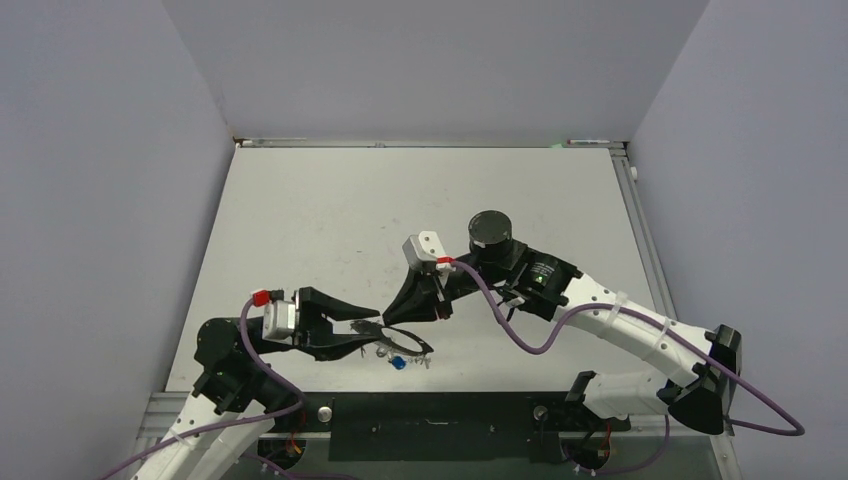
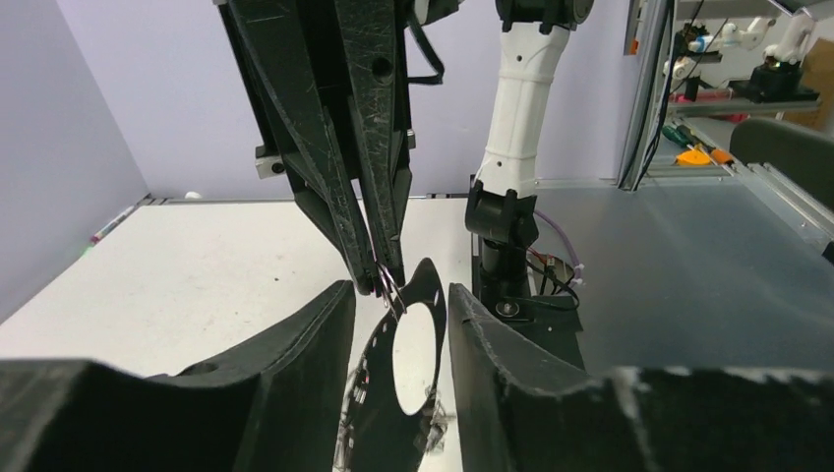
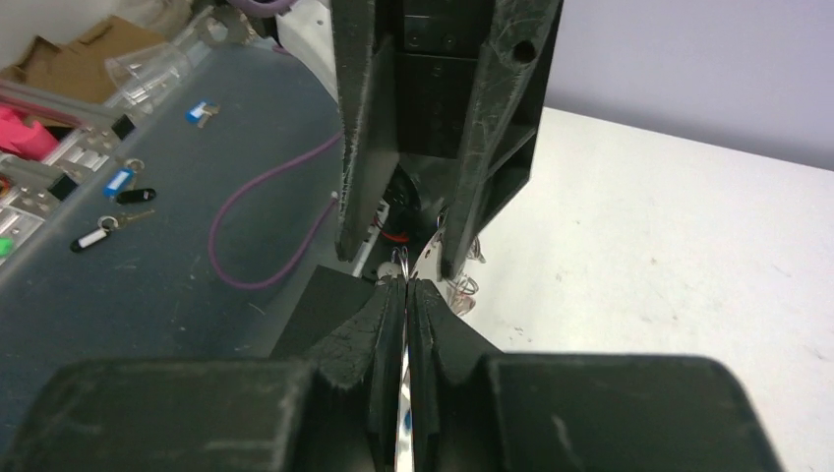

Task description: Put the keys on the keyring

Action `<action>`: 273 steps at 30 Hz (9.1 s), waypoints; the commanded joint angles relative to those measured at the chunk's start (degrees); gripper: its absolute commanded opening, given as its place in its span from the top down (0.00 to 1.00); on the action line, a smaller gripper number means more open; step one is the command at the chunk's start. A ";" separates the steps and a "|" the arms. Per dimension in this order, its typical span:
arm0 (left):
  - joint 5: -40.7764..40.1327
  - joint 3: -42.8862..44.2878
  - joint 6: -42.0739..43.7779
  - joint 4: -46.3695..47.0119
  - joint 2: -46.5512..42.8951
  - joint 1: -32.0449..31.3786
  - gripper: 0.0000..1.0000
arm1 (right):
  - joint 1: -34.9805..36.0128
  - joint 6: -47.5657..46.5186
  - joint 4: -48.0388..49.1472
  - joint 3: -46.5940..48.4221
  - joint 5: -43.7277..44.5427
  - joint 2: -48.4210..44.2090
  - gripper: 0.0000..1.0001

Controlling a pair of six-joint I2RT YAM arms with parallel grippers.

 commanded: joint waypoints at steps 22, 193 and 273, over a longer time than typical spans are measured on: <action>-9.84 9.60 15.41 -21.69 8.43 -5.10 0.62 | 13.94 -16.48 -38.26 21.05 48.29 5.49 0.95; -28.02 1.23 4.85 -12.16 2.02 -7.41 0.30 | 14.89 19.27 8.43 -2.85 77.31 -3.30 0.95; -4.89 -0.02 -11.64 9.69 -2.29 0.01 0.55 | 24.85 10.77 38.81 -25.45 64.58 -19.68 0.95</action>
